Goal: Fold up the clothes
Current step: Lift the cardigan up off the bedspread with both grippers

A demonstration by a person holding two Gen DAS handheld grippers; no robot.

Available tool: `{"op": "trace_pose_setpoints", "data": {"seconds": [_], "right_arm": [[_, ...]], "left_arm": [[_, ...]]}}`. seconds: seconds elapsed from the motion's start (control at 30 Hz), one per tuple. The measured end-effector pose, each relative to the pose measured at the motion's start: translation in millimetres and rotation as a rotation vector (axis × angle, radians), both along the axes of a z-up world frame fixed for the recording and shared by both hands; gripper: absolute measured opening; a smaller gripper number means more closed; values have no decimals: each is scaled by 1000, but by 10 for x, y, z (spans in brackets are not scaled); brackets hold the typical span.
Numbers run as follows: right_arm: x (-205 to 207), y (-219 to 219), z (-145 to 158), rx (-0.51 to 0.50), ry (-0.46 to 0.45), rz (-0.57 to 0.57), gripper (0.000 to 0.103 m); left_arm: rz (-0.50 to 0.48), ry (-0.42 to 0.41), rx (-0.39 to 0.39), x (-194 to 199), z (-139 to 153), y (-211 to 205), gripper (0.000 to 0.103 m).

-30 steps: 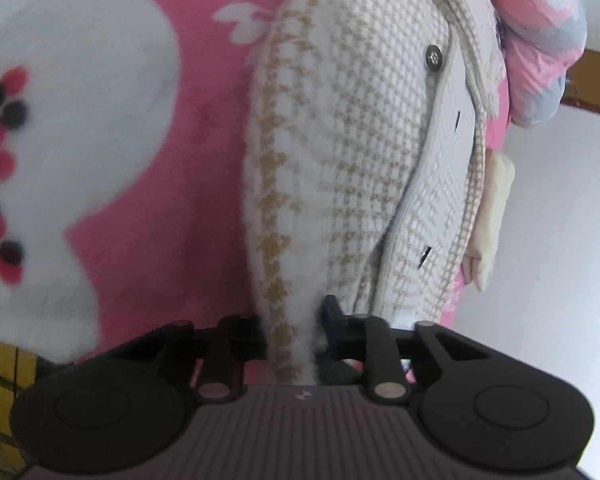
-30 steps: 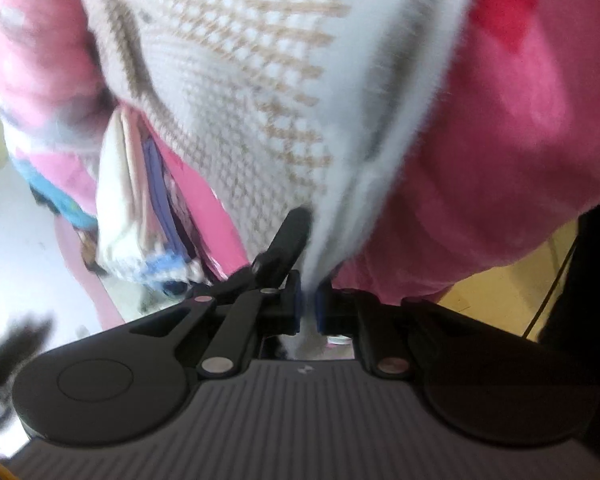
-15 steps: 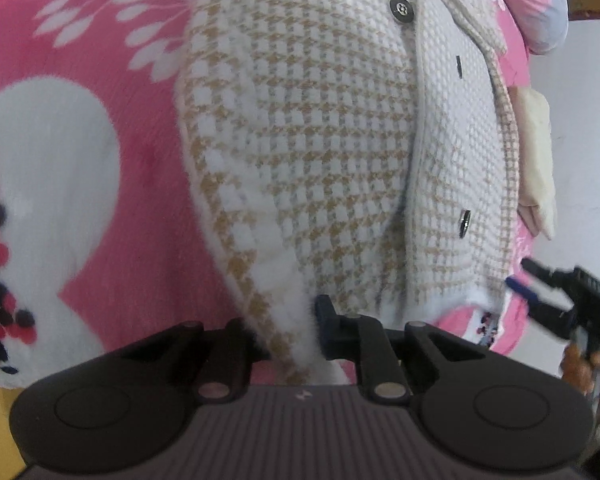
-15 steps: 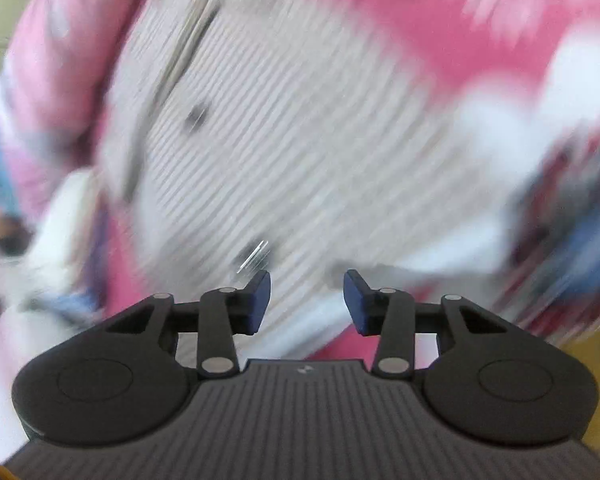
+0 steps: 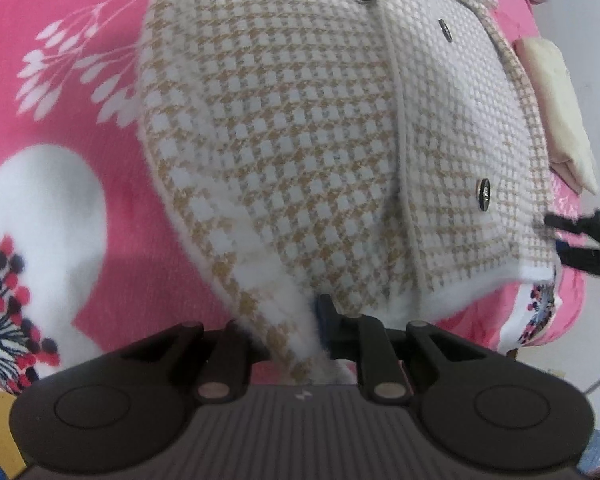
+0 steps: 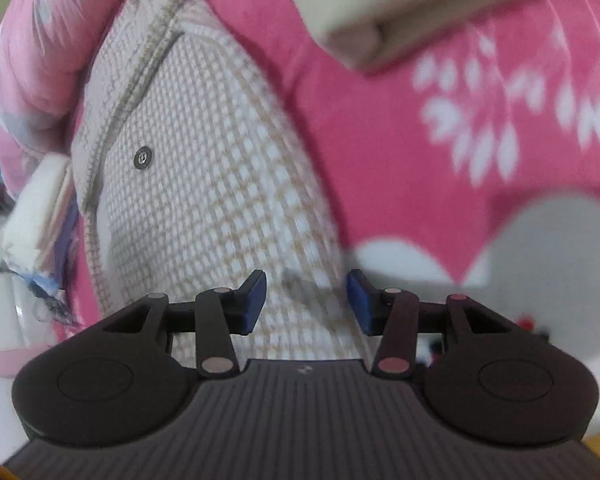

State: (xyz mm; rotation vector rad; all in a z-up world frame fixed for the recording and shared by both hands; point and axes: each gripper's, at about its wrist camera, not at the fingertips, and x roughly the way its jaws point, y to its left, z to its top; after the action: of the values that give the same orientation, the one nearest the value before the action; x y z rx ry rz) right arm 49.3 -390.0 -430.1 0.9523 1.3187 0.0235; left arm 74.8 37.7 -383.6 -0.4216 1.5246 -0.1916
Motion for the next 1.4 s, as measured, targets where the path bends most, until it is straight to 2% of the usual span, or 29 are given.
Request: {"op": "trace_pose_setpoints", "data": {"seconds": [0.17, 0.37, 0.57, 0.7, 0.73, 0.8, 1.13, 1.27, 1.4], "right_arm": [[-140, 65, -25, 83, 23, 14, 43], [131, 103, -56, 70, -12, 39, 41], [-88, 234, -144, 111, 41, 84, 36], [32, 269, -160, 116, 16, 99, 32], [66, 289, -160, 113, 12, 111, 28], [101, 342, -159, 109, 8, 142, 23], [25, 389, -257, 95, 24, 189, 21], [21, 376, -256, 99, 22, 198, 21], [29, 360, -273, 104, 18, 211, 21]], "left_arm": [[20, 24, 42, 48, 27, -79, 16], [7, 53, 104, 141, 55, -293, 16], [-35, 75, 175, 251, 90, -496, 17], [-66, 83, 217, 309, 116, -638, 17], [-71, 85, 226, 321, 120, -664, 17], [-79, 89, 240, 369, 117, -765, 17], [-105, 97, 272, 560, 102, -1162, 17], [-113, 97, 301, 660, 69, -1415, 29], [-109, 95, 296, 676, 59, -1468, 31]]}}
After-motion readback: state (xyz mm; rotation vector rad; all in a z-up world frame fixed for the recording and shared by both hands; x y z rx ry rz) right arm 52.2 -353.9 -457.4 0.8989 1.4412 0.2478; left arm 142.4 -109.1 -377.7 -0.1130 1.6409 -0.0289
